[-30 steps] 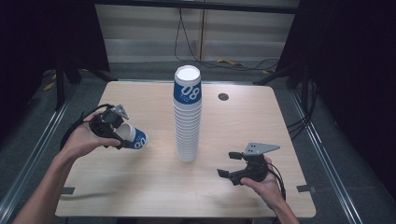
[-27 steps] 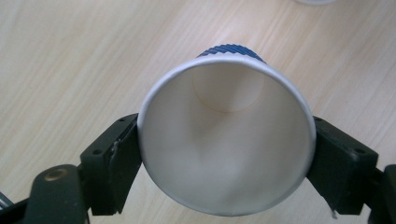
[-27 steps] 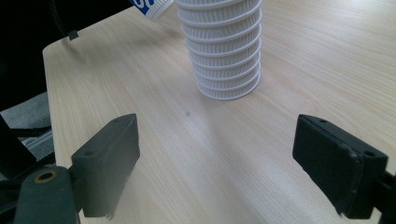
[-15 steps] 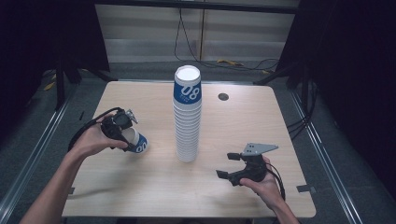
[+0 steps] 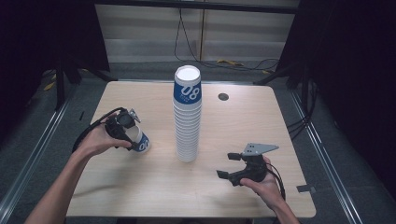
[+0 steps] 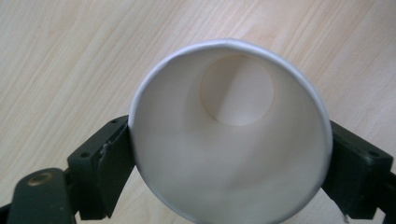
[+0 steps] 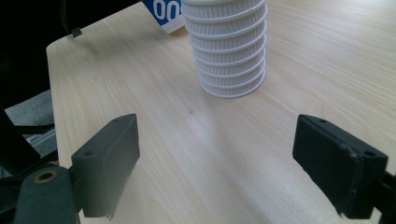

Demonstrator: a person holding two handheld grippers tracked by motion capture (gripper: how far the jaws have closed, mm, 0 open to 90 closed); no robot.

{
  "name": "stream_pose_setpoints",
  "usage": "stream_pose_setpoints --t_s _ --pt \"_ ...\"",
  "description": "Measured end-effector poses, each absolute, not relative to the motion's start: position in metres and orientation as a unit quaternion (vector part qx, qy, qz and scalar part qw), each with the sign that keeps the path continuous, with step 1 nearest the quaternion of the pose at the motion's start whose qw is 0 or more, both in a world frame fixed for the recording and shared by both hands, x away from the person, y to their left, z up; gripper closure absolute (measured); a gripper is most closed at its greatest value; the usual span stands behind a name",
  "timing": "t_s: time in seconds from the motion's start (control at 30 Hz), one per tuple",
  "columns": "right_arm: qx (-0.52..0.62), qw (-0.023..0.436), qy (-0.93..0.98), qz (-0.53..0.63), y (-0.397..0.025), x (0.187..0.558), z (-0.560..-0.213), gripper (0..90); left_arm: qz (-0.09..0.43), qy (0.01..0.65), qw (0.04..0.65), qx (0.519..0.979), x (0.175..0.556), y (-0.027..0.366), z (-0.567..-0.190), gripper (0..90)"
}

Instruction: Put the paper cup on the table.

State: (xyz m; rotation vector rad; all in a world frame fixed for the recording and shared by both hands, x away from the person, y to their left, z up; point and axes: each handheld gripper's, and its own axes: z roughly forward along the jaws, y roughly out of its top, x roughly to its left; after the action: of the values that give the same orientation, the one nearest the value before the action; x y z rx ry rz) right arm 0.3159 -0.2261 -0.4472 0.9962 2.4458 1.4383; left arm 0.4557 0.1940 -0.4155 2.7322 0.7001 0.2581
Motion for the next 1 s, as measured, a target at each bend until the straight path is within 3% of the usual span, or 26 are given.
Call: stream_pose_setpoints --t_s 0.27,0.43,1.0 --pt "0.328 0.06 0.813 0.477 -0.223 0.316 -0.448 15.0 0.098 0.247 0.15 0.952 0.458 0.193 -0.424 11.7" --pt "0.329 0.06 0.813 0.477 -0.224 0.316 -0.448 14.8 0.085 0.244 0.157 0.953 0.457 0.195 -0.427 18.2" --pt "0.33 0.062 0.814 0.474 -0.223 0.317 -0.449 14.9 0.083 0.268 0.241 0.929 0.445 0.216 -0.429 17.1"
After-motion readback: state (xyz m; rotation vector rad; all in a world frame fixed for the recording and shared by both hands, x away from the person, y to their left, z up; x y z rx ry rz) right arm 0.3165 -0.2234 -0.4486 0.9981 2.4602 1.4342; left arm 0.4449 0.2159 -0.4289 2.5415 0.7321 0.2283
